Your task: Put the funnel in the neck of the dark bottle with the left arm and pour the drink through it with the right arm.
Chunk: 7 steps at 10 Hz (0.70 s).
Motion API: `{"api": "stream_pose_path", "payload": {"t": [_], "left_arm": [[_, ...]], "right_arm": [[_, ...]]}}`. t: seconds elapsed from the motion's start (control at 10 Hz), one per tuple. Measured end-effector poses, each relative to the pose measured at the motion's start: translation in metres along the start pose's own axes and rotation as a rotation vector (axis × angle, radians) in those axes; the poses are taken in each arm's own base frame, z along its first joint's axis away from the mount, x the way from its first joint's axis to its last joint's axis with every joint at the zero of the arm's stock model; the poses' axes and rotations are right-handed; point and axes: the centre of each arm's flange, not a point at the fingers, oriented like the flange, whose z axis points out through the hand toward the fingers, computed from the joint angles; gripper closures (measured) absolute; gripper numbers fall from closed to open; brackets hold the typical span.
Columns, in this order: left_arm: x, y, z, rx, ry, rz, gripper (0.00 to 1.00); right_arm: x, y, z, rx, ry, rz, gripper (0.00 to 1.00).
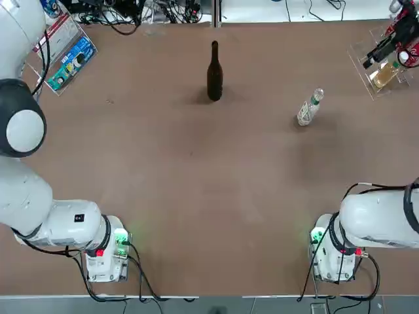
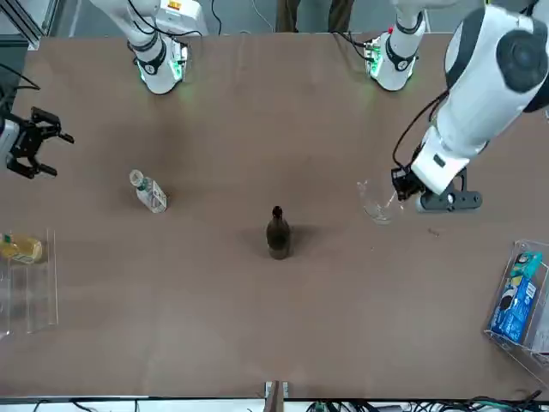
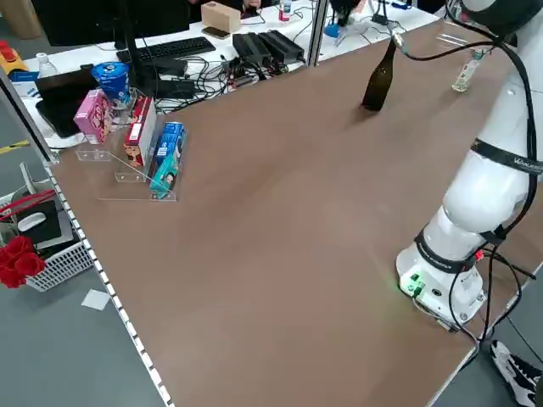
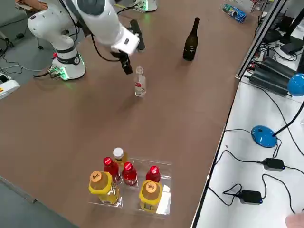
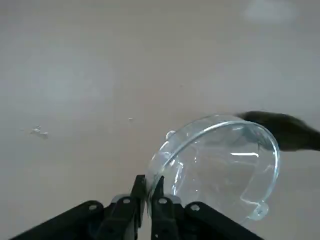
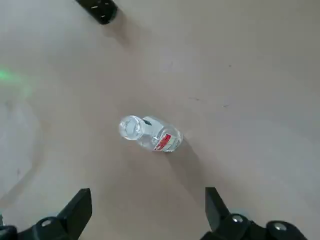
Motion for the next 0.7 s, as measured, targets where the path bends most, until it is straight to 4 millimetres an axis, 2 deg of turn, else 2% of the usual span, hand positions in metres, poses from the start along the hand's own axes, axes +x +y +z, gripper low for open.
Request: {"api": "stream_pose_path", "payload": {"t": [0.1,0.3,0.5,0.7], "left_arm": [[-0.008,0.023,-0.013,-0.026,0.017,0.037,0.91],[-0.025,0.063,-0.024,-0.058,0.028,0.098,0.91],[-0.042,0.101,-0.036,-0.1,0.034,0.091,0.91],[-0.049,0.139,-0.032,-0.183,0.047,0.054,0.91]], "right_arm": [[-0.014,0.021,0.023,0.045,0.041,-0.088,0.0],[-0.031,0.057,0.075,0.103,0.13,-0.268,0.0],[-0.044,0.083,0.128,0.136,0.25,-0.457,0.0],[-0.06,0.098,0.166,0.142,0.342,-0.612,0.0]]}}
